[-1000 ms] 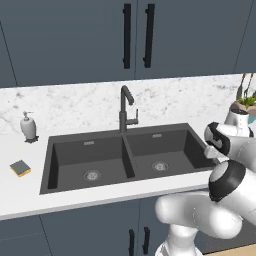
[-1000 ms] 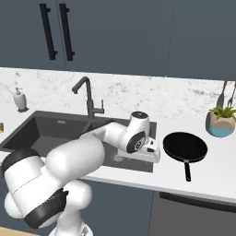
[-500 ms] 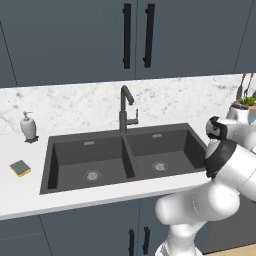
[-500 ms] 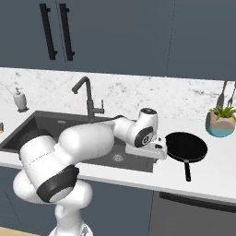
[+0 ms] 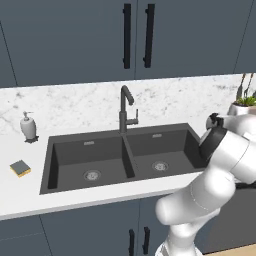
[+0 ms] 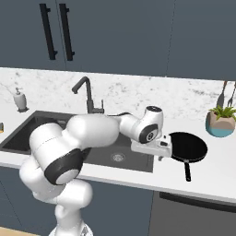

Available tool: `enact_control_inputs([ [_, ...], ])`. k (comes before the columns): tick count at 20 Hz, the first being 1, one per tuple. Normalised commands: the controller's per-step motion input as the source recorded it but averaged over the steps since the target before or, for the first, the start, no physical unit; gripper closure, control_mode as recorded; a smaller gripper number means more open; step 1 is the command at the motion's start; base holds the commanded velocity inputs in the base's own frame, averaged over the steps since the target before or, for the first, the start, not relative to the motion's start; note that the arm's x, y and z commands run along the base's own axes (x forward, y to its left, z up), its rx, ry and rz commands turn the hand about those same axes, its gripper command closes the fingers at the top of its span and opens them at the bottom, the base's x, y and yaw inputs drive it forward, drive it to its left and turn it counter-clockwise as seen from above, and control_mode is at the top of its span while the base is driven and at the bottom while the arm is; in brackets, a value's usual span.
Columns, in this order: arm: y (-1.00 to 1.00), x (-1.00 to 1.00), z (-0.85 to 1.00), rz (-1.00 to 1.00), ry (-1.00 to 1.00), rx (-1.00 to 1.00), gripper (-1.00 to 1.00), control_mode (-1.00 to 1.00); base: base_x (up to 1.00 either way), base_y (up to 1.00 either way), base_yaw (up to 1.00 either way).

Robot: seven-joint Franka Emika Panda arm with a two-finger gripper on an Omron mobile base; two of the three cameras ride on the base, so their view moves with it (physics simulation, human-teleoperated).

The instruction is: Pick the pan and sponge and place them into the sink. Then turn on the water.

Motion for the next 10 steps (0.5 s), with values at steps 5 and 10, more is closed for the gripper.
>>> enact_control_inputs([
  [5, -0.42, 0.09, -0.10, 0.00, 0.01, 0.00, -1.00, -1.00, 0.00, 0.00, 0.00],
  [10, -0.39, 0.16, -0.01, 0.00, 0.06, 0.00, -1.00, -1.00, 0.00, 0.00, 0.00],
])
